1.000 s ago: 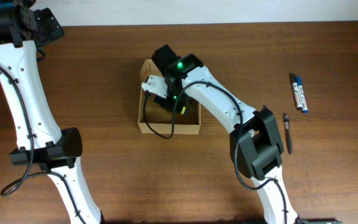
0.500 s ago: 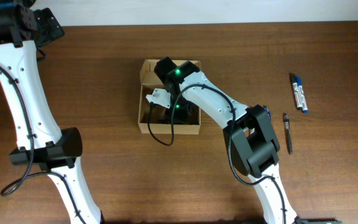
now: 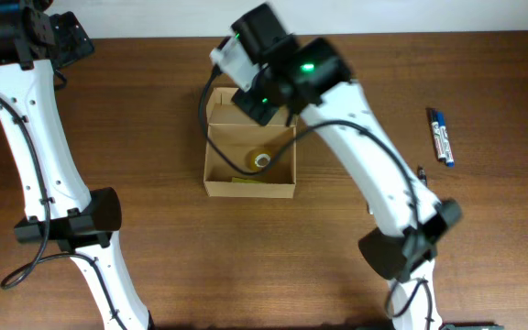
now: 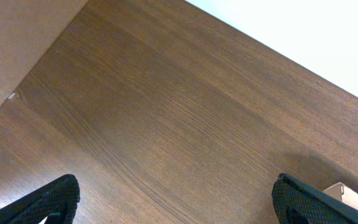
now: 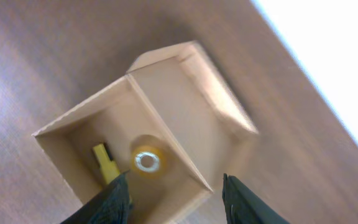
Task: Pack container
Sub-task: 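Grasp the black whiteboard marker with the right gripper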
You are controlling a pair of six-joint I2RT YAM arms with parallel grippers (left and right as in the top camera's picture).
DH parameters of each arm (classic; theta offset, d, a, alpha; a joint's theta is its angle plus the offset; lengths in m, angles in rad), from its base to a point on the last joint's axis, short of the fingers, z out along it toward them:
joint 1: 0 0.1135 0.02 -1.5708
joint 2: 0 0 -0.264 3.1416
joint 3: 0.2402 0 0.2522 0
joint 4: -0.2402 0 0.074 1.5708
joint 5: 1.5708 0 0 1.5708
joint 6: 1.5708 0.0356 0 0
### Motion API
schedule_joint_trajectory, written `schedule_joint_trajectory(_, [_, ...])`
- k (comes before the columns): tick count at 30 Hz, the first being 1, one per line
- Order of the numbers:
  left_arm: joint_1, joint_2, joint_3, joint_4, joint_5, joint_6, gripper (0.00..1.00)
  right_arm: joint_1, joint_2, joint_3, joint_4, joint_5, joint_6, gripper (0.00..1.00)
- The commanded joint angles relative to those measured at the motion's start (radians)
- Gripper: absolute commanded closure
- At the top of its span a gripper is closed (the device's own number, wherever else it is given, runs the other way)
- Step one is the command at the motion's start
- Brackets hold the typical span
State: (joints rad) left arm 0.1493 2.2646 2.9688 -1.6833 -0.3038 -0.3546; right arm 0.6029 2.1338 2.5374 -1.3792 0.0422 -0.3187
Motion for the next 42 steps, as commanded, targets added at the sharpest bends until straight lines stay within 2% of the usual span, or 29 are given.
schedule_joint_trajectory(1, [0.004, -0.030, 0.009, -0.001, -0.007, 0.012, 0.00, -0.070, -0.016, 0.075, -0.052, 0.139, 0.110, 0.52])
schedule_joint_trajectory(5, [0.004, -0.030, 0.009, -0.001, -0.007, 0.012, 0.00, -0.204, -0.015, 0.071, -0.100, 0.133, 0.206, 0.52])
schedule_joint_trajectory(10, [0.004, -0.030, 0.009, -0.001, -0.007, 0.012, 0.00, -0.475, 0.017, 0.019, -0.107, 0.067, 0.231, 0.47])
schedule_joint_trajectory(13, [0.004, -0.030, 0.009, -0.001, -0.007, 0.012, 0.00, -0.620, 0.045, -0.069, -0.092, -0.020, 0.231, 0.48])
schedule_joint_trajectory(16, [0.004, -0.030, 0.009, -0.001, -0.007, 0.012, 0.00, -0.723, 0.069, -0.199, -0.068, -0.066, 0.231, 0.56])
schedule_joint_trajectory(19, [0.004, -0.030, 0.009, -0.001, -0.007, 0.012, 0.00, -0.782, 0.079, -0.334, -0.016, -0.073, 0.222, 0.56])
schedule_joint_trajectory(24, [0.004, -0.030, 0.009, -0.001, -0.007, 0.012, 0.00, -0.845, 0.079, -0.535, 0.111, -0.082, 0.129, 0.56])
schedule_joint_trajectory(28, [0.004, -0.030, 0.009, -0.001, -0.007, 0.012, 0.00, -0.847, 0.080, -0.619, 0.190, -0.087, 0.071, 0.56])
schedule_joint_trajectory(35, [0.004, -0.030, 0.009, -0.001, -0.007, 0.012, 0.00, -0.848, 0.082, -0.685, 0.305, -0.059, 0.011, 0.56])
schedule_joint_trajectory(42, [0.004, -0.030, 0.009, -0.001, -0.007, 0.012, 0.00, -0.880, 0.101, -0.692, 0.349, -0.050, 0.001, 0.56])
